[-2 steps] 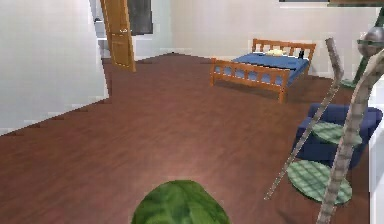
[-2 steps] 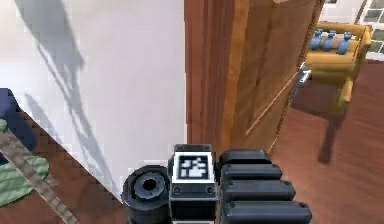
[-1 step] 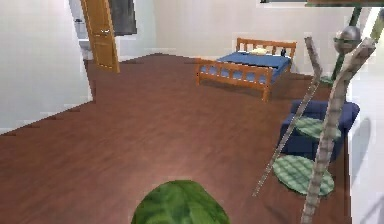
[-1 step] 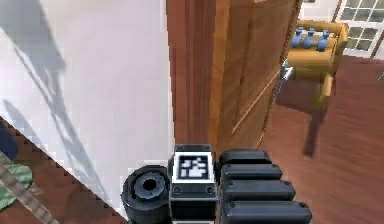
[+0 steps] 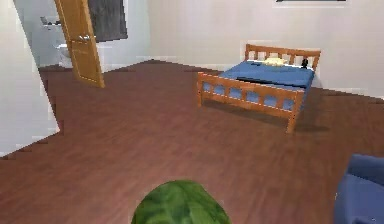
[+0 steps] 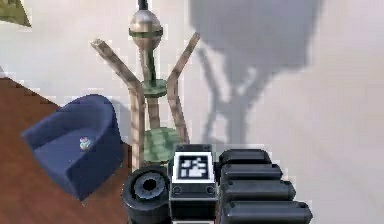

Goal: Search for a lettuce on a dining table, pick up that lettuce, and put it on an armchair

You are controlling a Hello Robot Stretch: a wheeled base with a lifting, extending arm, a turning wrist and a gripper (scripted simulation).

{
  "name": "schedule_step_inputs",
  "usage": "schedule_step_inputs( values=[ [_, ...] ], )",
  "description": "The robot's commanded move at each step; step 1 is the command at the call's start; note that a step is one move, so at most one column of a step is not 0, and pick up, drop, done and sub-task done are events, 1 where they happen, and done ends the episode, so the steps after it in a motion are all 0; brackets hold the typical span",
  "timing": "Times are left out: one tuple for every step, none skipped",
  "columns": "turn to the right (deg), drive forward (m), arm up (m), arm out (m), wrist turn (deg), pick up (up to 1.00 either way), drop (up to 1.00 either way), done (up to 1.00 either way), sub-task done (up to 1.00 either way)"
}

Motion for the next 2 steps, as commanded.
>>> schedule_step_inputs(
  values=[
    [0.0,0.25,0.00,0.00,0.0,0.00,0.00,0.00,0.00],
    [36.0,0.00,0.00,0.00,0.0,0.00,0.00,0.00,0.00]
  ],
)
